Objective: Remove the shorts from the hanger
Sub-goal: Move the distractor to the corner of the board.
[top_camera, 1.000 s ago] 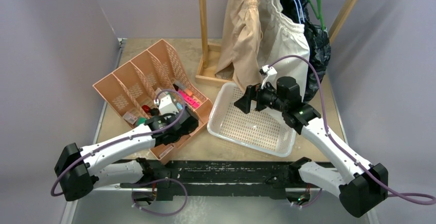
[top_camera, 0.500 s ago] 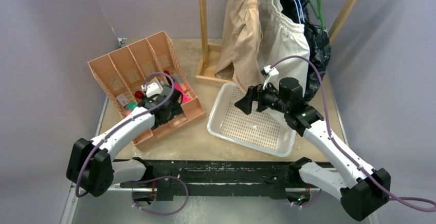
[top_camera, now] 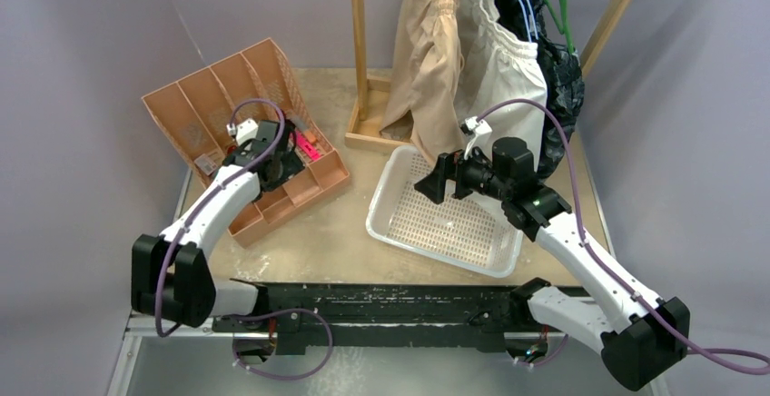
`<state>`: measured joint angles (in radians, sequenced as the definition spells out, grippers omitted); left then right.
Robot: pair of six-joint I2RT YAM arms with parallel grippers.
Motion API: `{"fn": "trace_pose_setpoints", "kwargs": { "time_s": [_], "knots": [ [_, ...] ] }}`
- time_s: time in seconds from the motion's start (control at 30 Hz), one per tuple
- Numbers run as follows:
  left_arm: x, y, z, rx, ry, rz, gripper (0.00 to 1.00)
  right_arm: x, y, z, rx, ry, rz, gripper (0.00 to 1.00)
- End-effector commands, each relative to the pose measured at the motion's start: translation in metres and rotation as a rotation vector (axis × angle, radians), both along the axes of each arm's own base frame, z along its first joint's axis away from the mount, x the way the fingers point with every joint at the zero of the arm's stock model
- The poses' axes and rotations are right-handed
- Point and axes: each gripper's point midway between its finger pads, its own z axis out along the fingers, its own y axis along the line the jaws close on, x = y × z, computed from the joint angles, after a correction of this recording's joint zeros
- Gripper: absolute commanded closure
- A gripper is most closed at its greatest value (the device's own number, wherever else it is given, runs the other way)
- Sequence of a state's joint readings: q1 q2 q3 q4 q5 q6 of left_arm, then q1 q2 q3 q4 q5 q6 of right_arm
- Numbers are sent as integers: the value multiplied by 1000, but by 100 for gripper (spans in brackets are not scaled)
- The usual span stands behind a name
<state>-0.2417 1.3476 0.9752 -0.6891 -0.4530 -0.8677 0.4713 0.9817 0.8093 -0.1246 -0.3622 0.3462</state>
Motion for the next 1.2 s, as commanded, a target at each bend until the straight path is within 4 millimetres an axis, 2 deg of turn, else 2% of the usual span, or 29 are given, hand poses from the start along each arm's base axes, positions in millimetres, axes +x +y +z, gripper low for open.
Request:
{"fn": "trace_pose_setpoints", "kwargs": {
  "time_s": [0.0, 0.13, 0.2, 0.37, 0.53, 0.6, 0.73, 0.93, 1.17],
  "knots": [
    [3, -13, 48, -76, -137, -98, 0, -1, 6, 14, 14, -39, 43, 0],
    [-20, -49, 58, -271, -179, -221, 0, 2, 9, 10, 24, -37, 46, 0],
    [-35, -55, 57, -323, -183, -207, 0, 4, 13, 9, 31, -34, 54, 0],
    [-82, -19, 31, -293, -141, 79, 1, 11, 17, 3, 25, -13, 54, 1],
    [-105, 2, 12, -281, -180, 232, 1, 16, 19, 3, 26, -13, 52, 0],
    [-107, 11, 6, -242, -177, 260, 1, 14, 22, 5, 35, -9, 73, 1],
    [-96, 25, 2, -139, -187, 270, 0, 13, 26, 5, 32, 1, 98, 1],
    [-71, 38, 12, -84, -207, 330, 0, 11, 23, 1, 19, 11, 83, 0],
    [-64, 79, 21, 27, -238, 442, 0, 9, 20, -1, 7, 12, 78, 0]
  ]
}}
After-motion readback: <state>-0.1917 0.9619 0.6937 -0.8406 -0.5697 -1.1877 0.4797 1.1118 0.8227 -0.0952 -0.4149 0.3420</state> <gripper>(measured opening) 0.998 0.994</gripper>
